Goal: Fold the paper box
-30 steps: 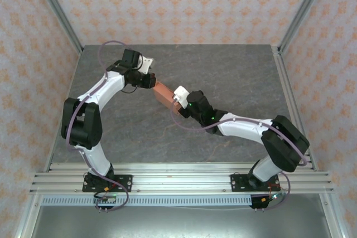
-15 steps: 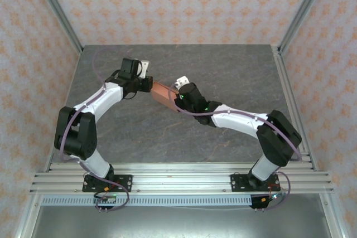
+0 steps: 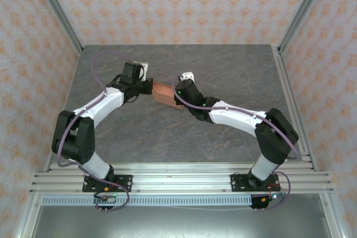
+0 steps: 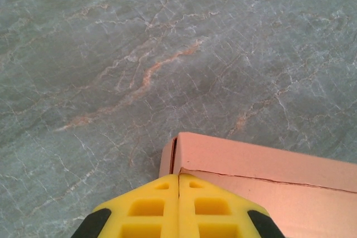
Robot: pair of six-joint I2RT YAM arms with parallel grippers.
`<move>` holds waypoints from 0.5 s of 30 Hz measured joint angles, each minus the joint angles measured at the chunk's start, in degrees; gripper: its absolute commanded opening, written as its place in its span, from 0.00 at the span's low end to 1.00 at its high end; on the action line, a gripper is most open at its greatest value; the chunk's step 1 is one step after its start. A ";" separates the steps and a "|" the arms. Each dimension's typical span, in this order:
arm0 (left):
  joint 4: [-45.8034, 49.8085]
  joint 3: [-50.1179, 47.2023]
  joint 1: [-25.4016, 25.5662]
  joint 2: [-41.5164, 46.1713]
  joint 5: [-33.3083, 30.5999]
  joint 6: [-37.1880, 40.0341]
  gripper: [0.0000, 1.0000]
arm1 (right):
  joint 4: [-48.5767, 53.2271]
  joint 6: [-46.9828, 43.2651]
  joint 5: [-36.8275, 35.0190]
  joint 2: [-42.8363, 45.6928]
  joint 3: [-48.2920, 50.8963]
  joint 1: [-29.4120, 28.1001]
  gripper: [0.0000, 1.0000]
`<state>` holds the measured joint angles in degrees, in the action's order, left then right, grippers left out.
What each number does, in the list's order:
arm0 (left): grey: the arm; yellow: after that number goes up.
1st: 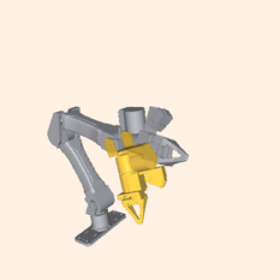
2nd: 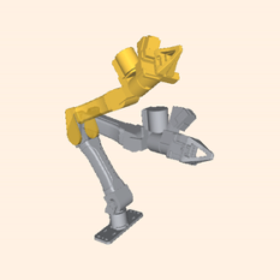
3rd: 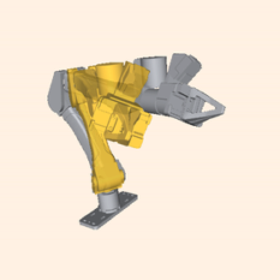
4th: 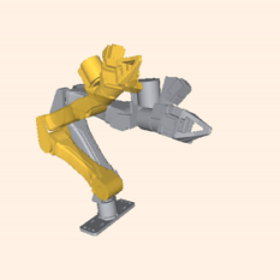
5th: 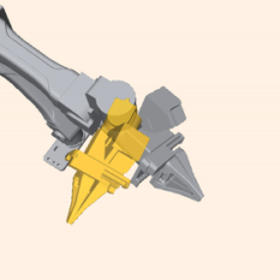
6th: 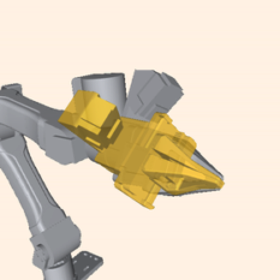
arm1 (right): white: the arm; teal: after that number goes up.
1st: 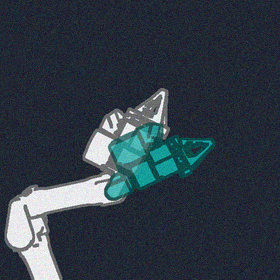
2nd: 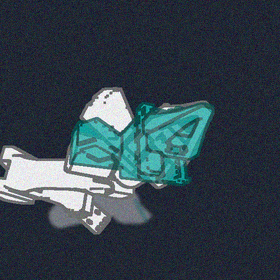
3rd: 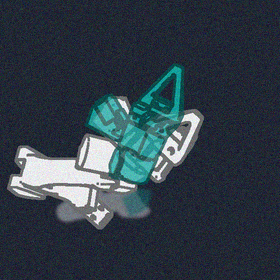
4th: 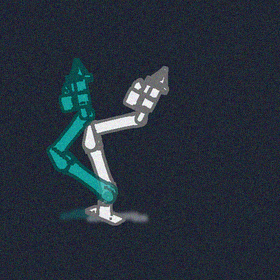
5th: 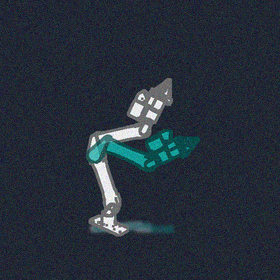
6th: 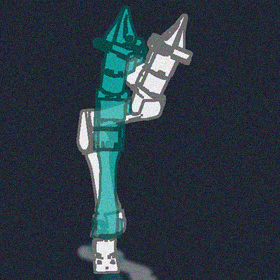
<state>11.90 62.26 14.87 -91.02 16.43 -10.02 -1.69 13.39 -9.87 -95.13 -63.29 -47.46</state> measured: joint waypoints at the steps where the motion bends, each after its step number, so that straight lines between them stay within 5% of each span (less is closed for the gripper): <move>1: 0.02 -0.13 0.33 0.09 -0.37 -0.26 0.00 | 0.15 0.59 -0.07 -0.11 0.00 0.00 0.33; 7: 0.72 -0.61 1.29 1.18 -1.97 -0.70 0.00 | 5.55 1.73 1.68 1.62 0.00 0.04 0.50; 15: 1.77 -0.61 1.64 1.77 -3.72 -0.63 0.00 | 19.87 0.94 9.88 8.74 -7.04 5.84 0.53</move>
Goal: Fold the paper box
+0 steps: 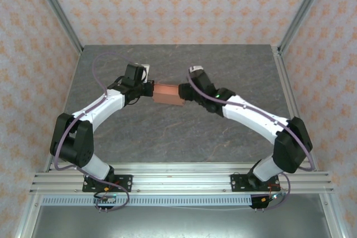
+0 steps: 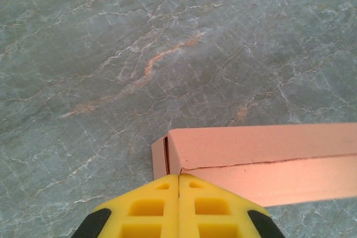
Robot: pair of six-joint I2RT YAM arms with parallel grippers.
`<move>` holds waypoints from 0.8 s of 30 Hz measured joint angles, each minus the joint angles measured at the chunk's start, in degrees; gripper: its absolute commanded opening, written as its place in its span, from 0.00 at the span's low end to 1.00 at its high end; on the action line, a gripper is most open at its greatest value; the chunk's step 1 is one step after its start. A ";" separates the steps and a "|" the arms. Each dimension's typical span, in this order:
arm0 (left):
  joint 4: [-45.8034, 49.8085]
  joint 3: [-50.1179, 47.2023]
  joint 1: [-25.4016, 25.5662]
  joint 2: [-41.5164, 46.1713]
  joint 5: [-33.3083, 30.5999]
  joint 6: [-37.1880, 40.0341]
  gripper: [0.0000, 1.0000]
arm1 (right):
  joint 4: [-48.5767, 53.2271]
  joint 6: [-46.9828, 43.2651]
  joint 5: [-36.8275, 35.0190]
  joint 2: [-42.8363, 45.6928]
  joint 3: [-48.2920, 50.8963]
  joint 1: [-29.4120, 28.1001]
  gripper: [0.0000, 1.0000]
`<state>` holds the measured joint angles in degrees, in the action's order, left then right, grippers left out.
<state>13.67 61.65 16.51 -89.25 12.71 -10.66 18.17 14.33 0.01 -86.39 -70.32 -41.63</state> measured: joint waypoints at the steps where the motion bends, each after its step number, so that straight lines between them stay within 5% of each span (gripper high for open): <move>1: 0.04 0.00 0.00 0.00 -0.22 0.00 0.00 | 1.84 -0.90 1.42 0.09 -1.55 1.42 0.53; 12: 0.33 0.00 0.00 0.00 -1.46 0.17 0.00 | 14.84 -17.66 14.27 -9.81 -10.43 9.42 0.40; 24: 0.83 0.17 0.07 0.00 -1.64 0.20 0.00 | 18.56 -22.53 15.19 -18.51 -17.92 6.40 0.36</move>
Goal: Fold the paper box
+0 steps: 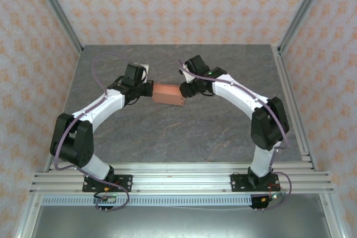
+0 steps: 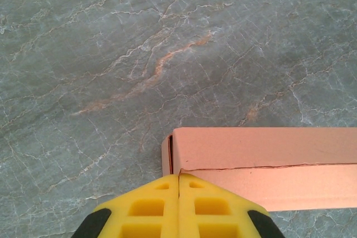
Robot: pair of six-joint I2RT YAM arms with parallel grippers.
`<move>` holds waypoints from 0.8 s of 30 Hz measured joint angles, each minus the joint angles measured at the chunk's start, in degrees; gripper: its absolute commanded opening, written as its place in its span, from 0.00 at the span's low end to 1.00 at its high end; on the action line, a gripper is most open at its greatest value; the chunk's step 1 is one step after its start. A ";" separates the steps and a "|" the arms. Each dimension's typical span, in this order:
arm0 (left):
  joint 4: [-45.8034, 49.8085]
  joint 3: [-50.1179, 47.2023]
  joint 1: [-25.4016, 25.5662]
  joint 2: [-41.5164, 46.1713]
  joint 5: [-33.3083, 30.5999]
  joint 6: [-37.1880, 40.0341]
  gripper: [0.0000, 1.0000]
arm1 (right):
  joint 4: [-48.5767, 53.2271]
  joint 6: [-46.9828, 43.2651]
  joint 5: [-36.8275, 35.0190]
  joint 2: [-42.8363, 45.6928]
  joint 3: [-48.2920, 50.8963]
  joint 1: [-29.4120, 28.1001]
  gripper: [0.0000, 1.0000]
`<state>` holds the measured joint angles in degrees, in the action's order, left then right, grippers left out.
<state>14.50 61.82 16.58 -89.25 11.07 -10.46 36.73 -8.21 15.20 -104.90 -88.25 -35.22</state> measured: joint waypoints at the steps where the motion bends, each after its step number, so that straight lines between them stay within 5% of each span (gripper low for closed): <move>1: 0.04 0.00 0.11 0.00 -0.02 0.00 0.00 | 0.11 -0.04 -0.52 -0.66 -0.42 -0.26 0.35; 15: 0.26 0.26 1.14 0.00 -0.04 -0.02 0.00 | 0.55 2.29 -4.85 -2.78 -2.51 -0.81 0.01; 24: 0.28 0.39 2.19 -0.04 -1.11 -0.02 0.00 | -0.55 9.11 -6.93 -3.19 -2.51 -1.03 0.00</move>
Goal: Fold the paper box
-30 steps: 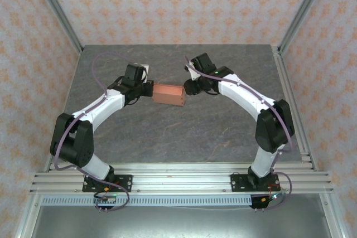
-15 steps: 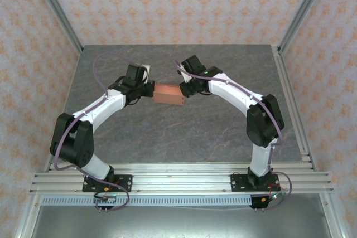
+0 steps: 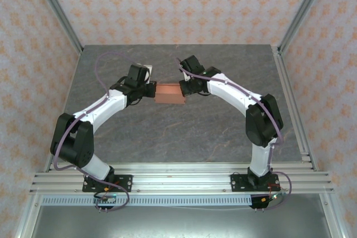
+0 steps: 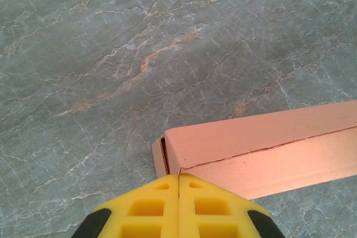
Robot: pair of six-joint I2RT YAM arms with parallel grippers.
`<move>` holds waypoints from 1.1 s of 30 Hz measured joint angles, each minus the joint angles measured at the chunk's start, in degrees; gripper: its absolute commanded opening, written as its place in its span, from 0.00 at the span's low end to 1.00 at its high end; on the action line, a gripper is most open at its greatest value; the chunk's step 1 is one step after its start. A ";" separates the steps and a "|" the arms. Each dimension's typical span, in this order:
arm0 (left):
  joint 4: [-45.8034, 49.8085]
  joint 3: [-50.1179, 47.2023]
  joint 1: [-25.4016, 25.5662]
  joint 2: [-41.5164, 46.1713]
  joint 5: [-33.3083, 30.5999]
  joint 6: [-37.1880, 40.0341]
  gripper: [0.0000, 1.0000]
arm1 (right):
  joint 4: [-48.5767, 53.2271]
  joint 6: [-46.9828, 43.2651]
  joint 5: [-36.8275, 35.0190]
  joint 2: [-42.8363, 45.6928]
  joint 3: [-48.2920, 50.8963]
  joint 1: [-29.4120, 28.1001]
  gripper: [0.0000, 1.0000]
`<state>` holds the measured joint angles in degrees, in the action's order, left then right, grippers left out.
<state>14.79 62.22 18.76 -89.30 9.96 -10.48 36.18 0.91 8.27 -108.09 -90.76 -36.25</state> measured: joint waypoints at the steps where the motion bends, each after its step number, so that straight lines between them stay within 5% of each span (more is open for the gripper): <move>1: 0.00 0.00 0.02 0.00 -0.15 0.00 0.00 | -0.09 0.68 0.02 0.00 0.00 0.00 0.00; 33: 1.29 1.92 0.92 -1.73 -4.92 0.04 0.00 | -11.58 17.88 2.34 -0.07 3.67 0.31 0.00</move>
<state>16.08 64.14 19.68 -91.02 5.04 -10.44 24.60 18.79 10.61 -108.16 -87.09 -35.94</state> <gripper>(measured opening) 0.040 0.049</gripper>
